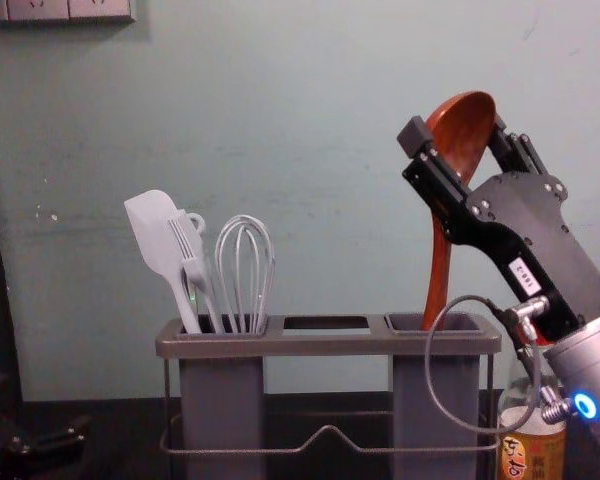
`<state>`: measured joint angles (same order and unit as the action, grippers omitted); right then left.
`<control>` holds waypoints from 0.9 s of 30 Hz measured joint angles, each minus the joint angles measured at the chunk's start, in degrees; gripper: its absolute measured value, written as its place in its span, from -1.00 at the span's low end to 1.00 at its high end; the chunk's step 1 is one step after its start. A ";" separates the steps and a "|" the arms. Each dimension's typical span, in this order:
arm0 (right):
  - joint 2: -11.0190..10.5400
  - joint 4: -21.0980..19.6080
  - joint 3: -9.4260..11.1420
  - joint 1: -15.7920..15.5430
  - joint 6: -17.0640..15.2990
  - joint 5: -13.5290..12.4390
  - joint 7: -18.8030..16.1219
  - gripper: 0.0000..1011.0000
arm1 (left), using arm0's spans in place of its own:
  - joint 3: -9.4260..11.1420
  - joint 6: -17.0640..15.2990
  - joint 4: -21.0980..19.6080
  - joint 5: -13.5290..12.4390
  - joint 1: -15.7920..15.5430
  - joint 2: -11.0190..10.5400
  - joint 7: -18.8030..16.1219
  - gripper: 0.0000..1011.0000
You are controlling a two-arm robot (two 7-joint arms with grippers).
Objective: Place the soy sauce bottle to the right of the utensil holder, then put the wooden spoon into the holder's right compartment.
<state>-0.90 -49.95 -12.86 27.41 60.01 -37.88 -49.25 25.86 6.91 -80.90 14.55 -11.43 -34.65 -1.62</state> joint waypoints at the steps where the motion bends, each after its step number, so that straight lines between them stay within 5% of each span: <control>1: 0.05 0.14 0.07 0.01 0.00 0.05 -0.09 0.66 | 0.00 0.00 0.00 0.00 0.00 0.00 0.00 0.98; 27: 0.46 -1.28 1.82 -1.10 -3.17 8.45 3.87 0.66 | 0.00 0.00 0.00 0.00 0.00 0.00 0.00 0.98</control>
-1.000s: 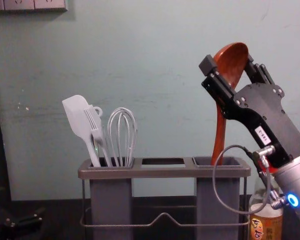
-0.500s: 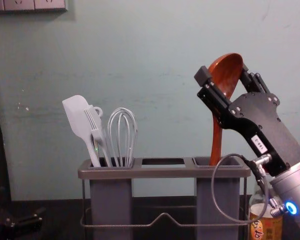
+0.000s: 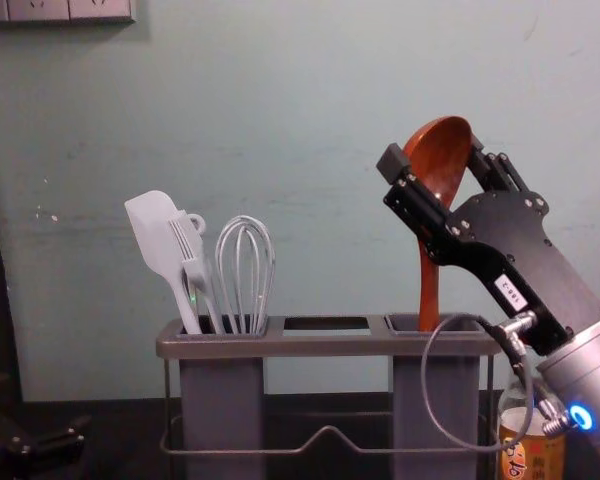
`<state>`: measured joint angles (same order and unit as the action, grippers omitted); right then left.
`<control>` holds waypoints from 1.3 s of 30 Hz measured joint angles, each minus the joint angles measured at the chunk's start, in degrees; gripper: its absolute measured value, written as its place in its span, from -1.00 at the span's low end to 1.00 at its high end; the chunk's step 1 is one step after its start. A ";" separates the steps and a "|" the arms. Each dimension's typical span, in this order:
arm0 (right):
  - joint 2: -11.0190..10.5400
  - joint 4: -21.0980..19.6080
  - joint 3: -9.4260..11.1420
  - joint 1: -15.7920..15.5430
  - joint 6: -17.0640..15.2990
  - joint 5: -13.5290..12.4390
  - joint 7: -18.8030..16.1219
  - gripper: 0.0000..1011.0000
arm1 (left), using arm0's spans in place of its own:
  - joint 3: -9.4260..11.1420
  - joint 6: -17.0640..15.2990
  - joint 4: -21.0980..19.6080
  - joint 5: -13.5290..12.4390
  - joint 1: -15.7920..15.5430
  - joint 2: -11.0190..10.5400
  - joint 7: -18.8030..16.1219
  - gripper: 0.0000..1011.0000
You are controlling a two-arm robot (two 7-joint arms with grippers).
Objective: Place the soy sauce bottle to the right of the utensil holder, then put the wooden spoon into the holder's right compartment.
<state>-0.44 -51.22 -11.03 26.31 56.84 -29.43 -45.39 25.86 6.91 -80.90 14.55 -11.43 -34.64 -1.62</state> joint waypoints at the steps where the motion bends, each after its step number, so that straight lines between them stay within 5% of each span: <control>1: -0.05 -0.14 0.00 -0.12 -0.15 0.27 0.27 0.66 | 0.00 0.00 0.00 0.00 0.00 0.00 0.00 0.98; 12: -0.28 0.27 0.09 -0.75 -0.50 1.27 1.14 0.66 | 0.00 0.00 0.00 0.00 0.00 0.00 0.00 0.98; 19: -0.20 0.77 0.28 -1.11 -0.45 1.32 1.24 0.96 | 0.00 0.00 0.00 0.00 0.00 0.00 0.00 0.98; 27: 0.09 0.15 0.55 -1.57 -0.28 0.99 1.39 0.98 | 0.00 0.00 0.00 0.00 0.00 0.00 0.00 0.98; 39: -0.57 -8.68 0.95 -3.67 -2.22 4.06 4.63 0.98 | 0.00 0.00 0.00 0.00 0.00 0.00 0.00 0.98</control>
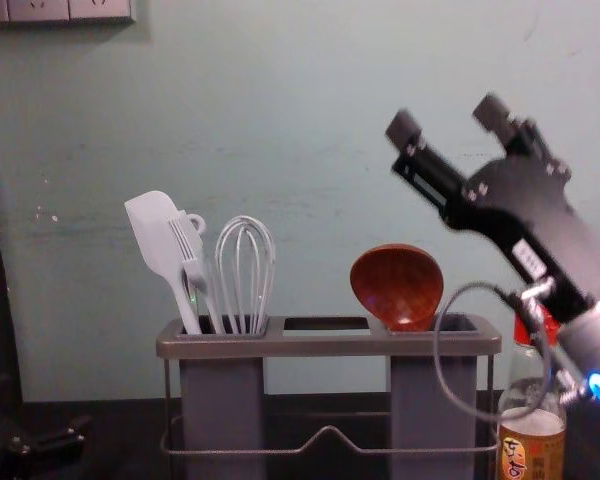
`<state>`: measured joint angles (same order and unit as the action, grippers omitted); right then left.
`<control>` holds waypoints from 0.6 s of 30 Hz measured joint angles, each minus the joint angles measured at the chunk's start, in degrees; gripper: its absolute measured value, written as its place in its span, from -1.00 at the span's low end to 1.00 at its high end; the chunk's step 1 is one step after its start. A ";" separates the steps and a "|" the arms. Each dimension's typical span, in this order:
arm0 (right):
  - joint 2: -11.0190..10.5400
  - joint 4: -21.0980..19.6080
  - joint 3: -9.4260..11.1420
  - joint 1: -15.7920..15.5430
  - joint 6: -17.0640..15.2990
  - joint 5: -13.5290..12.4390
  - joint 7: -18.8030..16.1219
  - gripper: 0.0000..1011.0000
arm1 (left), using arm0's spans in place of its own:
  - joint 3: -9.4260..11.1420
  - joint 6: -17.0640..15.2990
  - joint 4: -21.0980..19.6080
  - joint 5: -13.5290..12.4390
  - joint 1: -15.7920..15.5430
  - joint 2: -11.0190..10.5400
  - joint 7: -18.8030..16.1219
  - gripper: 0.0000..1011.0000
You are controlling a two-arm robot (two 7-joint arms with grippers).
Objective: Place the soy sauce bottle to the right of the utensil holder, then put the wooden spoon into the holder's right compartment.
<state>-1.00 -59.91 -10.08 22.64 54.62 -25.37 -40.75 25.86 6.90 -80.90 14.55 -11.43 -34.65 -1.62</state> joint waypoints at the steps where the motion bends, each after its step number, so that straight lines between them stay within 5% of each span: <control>1: 0.00 0.00 0.00 0.00 0.00 0.00 0.00 0.98 | 0.00 0.00 0.00 0.00 0.00 0.00 0.00 0.98; 9: -1.96 -8.76 1.75 -1.72 -5.34 8.44 7.07 0.98 | 0.00 0.00 0.00 0.00 0.00 0.00 0.00 0.98; 18: -5.44 -18.15 3.78 -3.99 -17.23 17.98 15.13 0.98 | 0.00 0.00 0.00 0.00 0.00 0.00 0.00 0.98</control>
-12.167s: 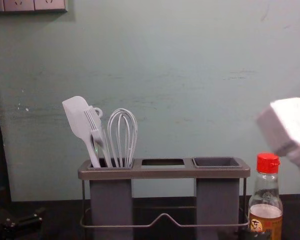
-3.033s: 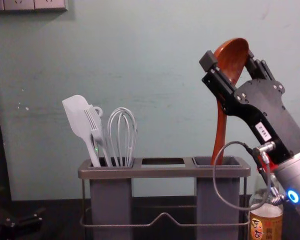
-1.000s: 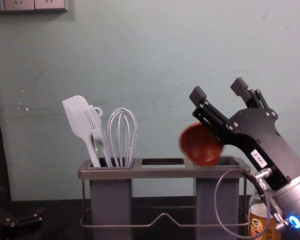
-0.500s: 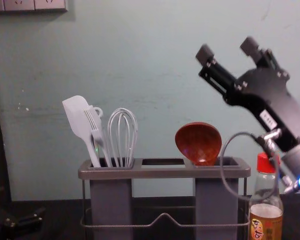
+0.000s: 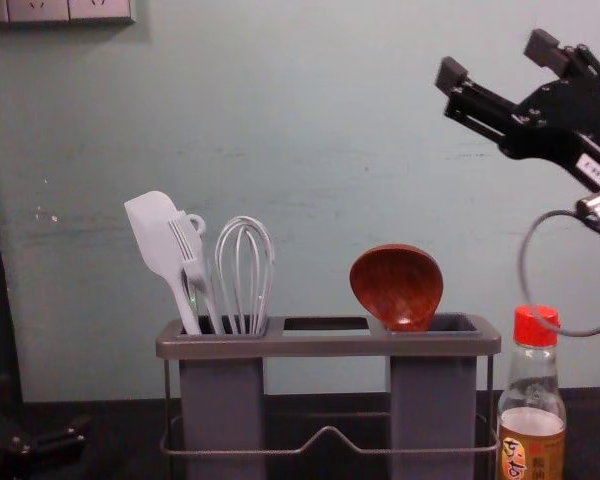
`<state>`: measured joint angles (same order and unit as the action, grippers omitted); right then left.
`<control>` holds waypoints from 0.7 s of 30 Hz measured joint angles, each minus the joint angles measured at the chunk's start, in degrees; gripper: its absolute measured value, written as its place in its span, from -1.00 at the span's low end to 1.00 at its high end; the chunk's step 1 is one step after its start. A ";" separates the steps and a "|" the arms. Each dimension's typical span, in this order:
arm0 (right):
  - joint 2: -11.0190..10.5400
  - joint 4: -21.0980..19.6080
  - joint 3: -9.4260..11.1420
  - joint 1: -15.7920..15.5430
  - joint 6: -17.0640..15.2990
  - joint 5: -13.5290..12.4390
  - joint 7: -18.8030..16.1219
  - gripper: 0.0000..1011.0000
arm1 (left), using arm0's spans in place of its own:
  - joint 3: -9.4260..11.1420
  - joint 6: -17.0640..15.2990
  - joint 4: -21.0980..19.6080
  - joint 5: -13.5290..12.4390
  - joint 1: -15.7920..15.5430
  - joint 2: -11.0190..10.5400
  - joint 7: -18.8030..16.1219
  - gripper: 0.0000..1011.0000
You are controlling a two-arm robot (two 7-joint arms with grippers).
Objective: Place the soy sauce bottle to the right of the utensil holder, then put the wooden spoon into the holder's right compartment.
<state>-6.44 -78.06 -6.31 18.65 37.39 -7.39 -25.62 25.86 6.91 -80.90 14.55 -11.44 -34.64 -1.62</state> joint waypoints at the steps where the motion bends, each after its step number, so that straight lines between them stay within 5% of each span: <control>1: -0.34 -0.57 0.17 -0.18 -1.09 0.54 0.55 0.98 | 0.00 0.00 0.00 0.00 0.01 0.00 0.00 0.98; 8: -2.99 -3.51 1.77 -1.04 -7.46 2.40 4.09 0.98 | 0.00 0.00 0.00 0.00 0.00 0.00 0.00 0.98; 21: -7.49 -2.51 3.92 -2.95 -14.70 1.52 6.48 0.98 | 0.00 0.00 0.00 0.00 0.00 0.00 0.00 0.98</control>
<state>-13.93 -80.56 -2.39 15.70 22.70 -5.87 -19.14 25.86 6.91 -80.90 14.55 -11.43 -34.65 -1.62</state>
